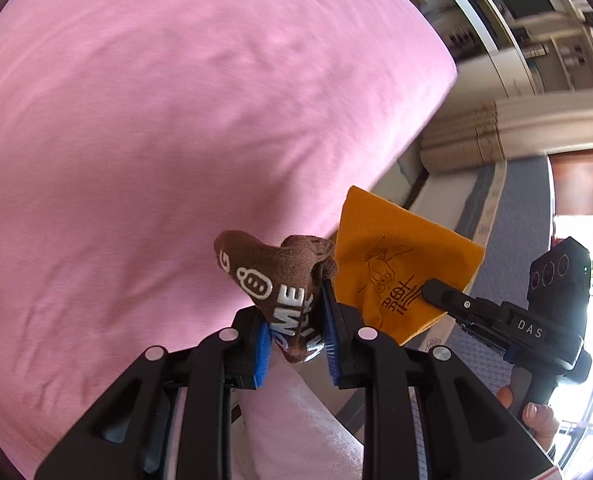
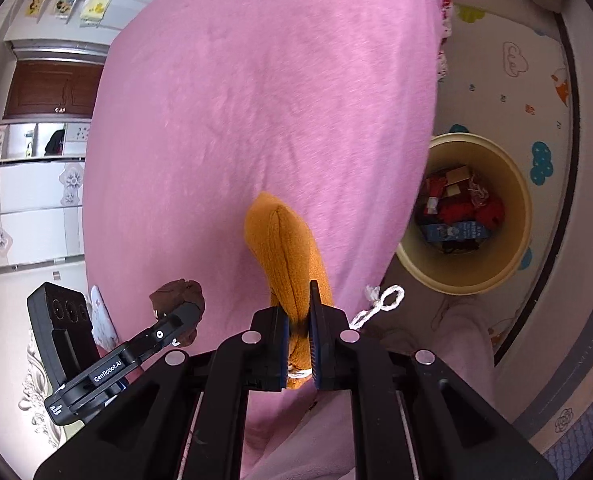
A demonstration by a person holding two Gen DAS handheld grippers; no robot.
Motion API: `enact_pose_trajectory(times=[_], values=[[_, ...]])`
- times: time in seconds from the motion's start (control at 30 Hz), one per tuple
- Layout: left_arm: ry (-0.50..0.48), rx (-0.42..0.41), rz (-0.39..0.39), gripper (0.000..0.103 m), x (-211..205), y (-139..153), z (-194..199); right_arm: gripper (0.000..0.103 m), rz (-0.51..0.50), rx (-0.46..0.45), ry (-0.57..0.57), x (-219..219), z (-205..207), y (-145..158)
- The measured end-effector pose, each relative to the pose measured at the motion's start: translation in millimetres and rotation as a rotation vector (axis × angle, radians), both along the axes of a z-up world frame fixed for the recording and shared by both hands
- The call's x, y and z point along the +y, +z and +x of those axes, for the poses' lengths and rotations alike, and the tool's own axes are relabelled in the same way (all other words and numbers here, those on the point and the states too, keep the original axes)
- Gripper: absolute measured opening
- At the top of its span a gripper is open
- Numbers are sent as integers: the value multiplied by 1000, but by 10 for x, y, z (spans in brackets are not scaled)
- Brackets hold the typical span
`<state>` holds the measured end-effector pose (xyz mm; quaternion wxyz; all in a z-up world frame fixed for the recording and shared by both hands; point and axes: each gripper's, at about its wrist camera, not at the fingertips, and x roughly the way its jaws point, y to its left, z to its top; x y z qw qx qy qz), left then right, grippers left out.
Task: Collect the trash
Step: 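Carry the brown sock and orange pouch over the yellow bucket and release both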
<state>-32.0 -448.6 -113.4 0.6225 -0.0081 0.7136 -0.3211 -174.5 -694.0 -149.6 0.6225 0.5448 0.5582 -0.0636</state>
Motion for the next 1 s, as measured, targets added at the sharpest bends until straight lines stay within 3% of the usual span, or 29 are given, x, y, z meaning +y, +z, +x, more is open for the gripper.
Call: enact_pose_trajectory(times=[0.17,0.4,0.57,0.7,0.8,0.87,1.0], values=[[-140,28,36,23,-785,-206,-380,9,-20,54,-65,-481,-443,-211],[-283,67,90,23,-1509,-552,-767,10,14,133,-135,-809,-975,-617],[-342,82,128,23,-1840,-908,-889,10,49,171,-149,-965,-1061,-1027],[-354,78,135,26,-1984,-1113,-875,12,7,179,-91,-1062,-949,-1236],[-363,74,152,40,-2051,-1292,-846,20,36,173,-85,-1121,-888,-1407],[-360,93,166,63,-2058,-1387,-822,28,53,170,-73,-1142,-854,-1484],[-383,85,202,70,-2014,-1483,-813,29,32,183,-36,-1166,-810,-1506]])
